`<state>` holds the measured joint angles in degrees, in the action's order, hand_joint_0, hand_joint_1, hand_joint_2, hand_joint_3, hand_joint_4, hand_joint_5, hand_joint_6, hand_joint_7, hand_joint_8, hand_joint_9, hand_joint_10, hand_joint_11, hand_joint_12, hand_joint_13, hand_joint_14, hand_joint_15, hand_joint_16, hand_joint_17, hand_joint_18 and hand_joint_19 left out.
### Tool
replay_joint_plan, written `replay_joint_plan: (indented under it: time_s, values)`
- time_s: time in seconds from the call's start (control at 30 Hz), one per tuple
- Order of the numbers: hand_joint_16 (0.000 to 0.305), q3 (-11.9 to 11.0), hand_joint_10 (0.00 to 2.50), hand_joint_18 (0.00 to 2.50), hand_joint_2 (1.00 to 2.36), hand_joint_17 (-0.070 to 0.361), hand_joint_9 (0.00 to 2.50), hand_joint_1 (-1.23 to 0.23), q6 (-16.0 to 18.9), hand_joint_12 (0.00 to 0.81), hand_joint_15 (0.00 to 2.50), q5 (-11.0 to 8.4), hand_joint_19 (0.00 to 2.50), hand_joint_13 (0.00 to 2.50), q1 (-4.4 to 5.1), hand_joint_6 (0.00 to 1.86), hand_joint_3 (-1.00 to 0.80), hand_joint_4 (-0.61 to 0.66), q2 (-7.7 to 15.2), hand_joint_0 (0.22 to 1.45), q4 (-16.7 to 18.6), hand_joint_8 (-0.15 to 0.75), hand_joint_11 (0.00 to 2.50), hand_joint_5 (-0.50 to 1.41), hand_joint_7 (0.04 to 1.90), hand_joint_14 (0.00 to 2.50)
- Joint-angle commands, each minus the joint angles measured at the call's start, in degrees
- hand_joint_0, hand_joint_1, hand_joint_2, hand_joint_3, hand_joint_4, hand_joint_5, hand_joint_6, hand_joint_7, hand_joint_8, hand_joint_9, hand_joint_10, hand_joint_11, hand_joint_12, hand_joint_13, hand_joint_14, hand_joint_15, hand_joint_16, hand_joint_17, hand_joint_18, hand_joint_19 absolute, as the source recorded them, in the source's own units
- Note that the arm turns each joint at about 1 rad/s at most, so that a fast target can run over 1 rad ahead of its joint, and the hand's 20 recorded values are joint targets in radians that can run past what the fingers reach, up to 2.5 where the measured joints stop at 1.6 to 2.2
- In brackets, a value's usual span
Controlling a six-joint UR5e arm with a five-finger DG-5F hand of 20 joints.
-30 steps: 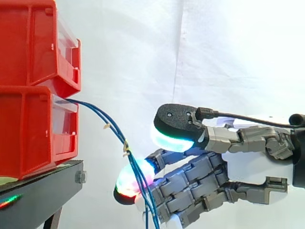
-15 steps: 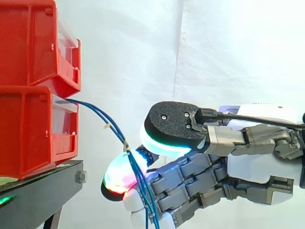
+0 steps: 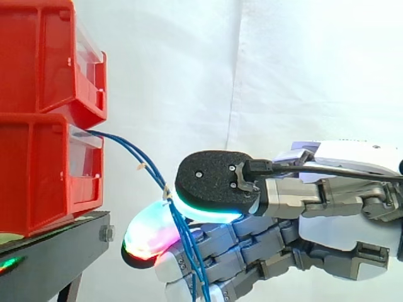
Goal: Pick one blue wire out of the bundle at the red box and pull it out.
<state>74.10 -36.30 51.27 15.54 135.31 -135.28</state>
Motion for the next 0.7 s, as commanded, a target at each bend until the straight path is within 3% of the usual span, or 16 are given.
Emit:
replay_joint_plan:
  time_s: [0.0, 0.27, 0.4, 0.67]
  values:
    - [0.048, -0.01, 0.0, 0.82, 1.01, 0.108, 0.7, -0.75, 0.0, 0.395, 0.34, -0.03, 0.4, 0.86, 0.02, 0.86, -0.33, 0.23, 0.13, 0.61, 0.63, 0.325, 0.23, -0.19, 0.71, 0.01]
    - [0.051, -0.01, 0.0, 0.84, 1.01, 0.114, 0.74, -0.73, 0.35, 0.412, 0.35, 0.06, 0.39, 0.88, 0.02, 0.96, -0.18, 0.16, 0.13, 0.6, 0.36, 0.351, 0.33, -0.19, 0.7, 0.01]
    - [0.055, -0.1, 0.0, 0.91, 1.01, 0.125, 0.82, -0.74, 0.44, 0.443, 0.39, 0.06, 0.37, 0.95, -0.07, 0.98, -0.06, 0.1, 0.13, 0.61, 0.28, 0.393, 0.4, -0.17, 0.77, 0.01]
    - [0.059, -0.36, 0.0, 0.97, 1.0, 0.133, 0.88, -0.75, 0.35, 0.458, 0.4, 0.06, 0.37, 1.0, -0.16, 0.97, 0.0, 0.02, 0.13, 0.62, 0.19, 0.408, 0.41, -0.14, 0.87, 0.01]
